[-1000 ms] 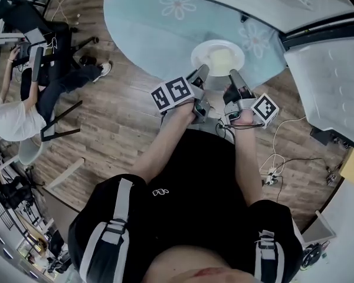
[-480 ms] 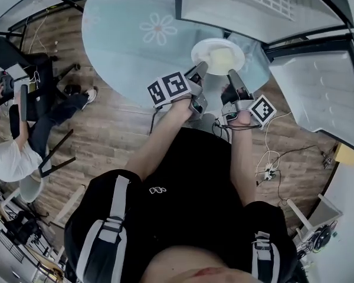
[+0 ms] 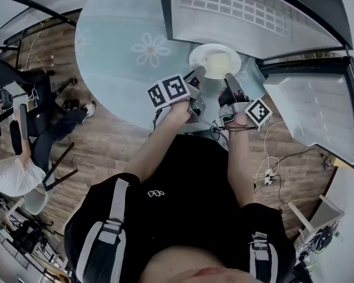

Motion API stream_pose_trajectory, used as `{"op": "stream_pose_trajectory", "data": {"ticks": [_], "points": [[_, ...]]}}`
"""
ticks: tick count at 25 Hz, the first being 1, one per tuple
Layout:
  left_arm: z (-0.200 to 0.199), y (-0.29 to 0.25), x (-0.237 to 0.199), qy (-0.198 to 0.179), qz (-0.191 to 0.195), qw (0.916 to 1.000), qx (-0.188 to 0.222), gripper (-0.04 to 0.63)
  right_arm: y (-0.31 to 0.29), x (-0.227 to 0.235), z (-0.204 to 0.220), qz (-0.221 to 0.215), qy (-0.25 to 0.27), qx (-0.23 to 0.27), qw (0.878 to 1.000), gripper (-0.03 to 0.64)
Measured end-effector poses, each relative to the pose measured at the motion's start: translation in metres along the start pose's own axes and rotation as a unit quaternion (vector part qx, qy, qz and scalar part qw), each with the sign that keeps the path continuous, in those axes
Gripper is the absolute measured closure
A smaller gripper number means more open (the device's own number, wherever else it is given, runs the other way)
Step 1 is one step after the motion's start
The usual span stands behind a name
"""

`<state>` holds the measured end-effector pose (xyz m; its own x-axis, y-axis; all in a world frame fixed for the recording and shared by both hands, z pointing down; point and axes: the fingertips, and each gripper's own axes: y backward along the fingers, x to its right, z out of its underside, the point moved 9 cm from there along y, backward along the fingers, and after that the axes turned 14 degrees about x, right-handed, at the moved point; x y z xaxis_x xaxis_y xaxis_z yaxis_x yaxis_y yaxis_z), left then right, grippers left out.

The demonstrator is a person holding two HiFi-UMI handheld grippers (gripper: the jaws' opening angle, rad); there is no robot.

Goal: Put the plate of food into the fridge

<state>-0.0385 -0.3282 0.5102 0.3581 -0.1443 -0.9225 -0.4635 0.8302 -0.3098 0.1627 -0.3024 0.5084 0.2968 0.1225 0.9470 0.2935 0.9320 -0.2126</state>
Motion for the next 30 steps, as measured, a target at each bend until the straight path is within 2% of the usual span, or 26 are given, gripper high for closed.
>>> {"op": "stream_pose_trajectory", "data": {"ticks": [4, 9, 20, 24, 30], "points": [[-0.014, -0.025, 0.003, 0.002, 0.000, 1.0000, 0.007, 0.554, -0.029, -0.004, -0.011, -0.008, 0.004, -0.007, 1.000, 0.588], [-0.024, -0.061, -0.001, -0.019, -0.005, 0.9998, 0.007, 0.545, -0.063, 0.003, -0.026, -0.001, 0.005, -0.007, 1.000, 0.589], [-0.049, -0.111, -0.019, -0.020, -0.025, 0.9995, 0.006, 0.546, -0.115, 0.022, -0.034, 0.033, 0.010, -0.027, 0.999, 0.586], [-0.050, -0.120, -0.024, -0.007, -0.038, 0.9992, 0.008, 0.552, -0.121, 0.030, -0.035, 0.050, 0.017, -0.020, 0.998, 0.584], [-0.061, -0.134, -0.026, -0.021, -0.063, 0.9978, -0.005, 0.558, -0.134, 0.032, -0.032, 0.074, 0.029, -0.004, 0.997, 0.581]]}}
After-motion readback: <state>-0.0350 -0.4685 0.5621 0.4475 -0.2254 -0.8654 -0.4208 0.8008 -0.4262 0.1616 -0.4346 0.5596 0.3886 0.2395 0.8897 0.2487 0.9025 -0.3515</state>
